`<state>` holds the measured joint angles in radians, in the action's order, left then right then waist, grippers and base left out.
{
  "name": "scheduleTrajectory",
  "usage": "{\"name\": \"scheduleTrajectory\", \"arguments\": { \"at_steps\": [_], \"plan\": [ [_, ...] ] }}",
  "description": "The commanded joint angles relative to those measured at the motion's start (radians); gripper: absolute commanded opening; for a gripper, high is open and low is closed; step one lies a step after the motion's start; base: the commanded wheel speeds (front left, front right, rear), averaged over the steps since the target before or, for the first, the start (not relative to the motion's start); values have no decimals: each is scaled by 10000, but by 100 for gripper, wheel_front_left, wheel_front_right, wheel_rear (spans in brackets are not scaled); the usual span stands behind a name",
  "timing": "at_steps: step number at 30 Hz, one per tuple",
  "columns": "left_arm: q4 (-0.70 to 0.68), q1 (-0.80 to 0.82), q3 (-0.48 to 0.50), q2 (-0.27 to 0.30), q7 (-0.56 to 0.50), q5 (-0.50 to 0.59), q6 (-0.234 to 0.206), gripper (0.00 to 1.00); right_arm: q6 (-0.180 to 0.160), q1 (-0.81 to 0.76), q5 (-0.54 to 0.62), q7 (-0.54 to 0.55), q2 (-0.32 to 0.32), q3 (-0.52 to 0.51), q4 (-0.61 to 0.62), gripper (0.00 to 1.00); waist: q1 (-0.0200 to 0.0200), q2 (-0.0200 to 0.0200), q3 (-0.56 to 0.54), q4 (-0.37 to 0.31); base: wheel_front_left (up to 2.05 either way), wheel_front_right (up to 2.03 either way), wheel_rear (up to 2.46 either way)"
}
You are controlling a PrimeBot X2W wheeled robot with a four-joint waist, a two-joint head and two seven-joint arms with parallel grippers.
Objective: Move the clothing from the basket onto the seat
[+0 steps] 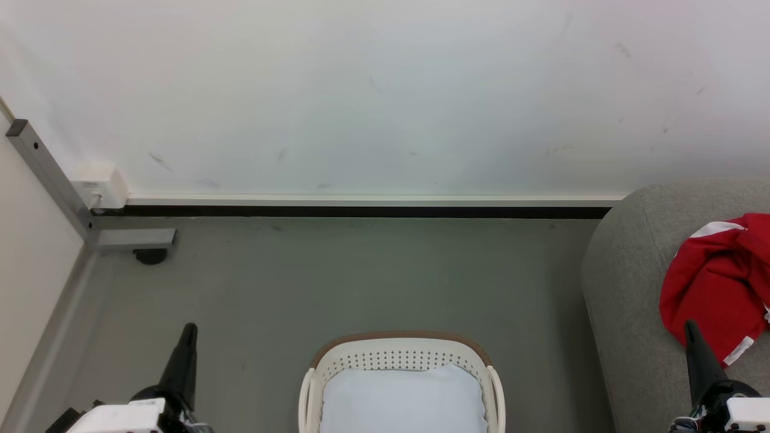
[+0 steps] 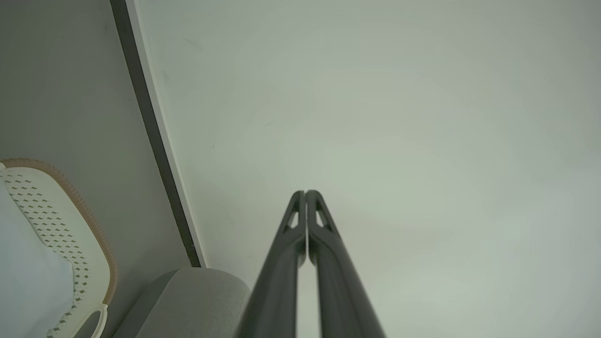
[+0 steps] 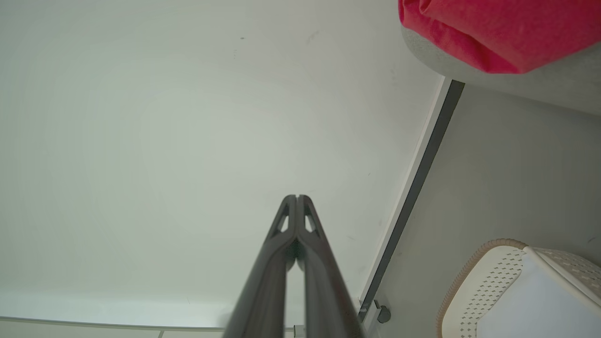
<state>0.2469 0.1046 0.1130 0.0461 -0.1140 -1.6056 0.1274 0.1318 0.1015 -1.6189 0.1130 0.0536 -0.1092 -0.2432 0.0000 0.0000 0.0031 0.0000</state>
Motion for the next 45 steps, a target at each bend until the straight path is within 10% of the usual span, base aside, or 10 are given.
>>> {"name": "scheduleTrajectory", "arguments": {
  "at_steps": [1, 45],
  "plan": [
    [-27, 78, 32, 76, -40, -132, 61, 0, -21, 120, 52, -3, -7, -42, -28, 0, 0, 0, 0, 0, 0, 0, 0],
    [-29, 78, 30, 75, -38, -134, 62, 0, -21, 123, 79, 28, -24, -65, -28, 0, 0, 0, 0, 0, 0, 0, 0]
  ]
}}
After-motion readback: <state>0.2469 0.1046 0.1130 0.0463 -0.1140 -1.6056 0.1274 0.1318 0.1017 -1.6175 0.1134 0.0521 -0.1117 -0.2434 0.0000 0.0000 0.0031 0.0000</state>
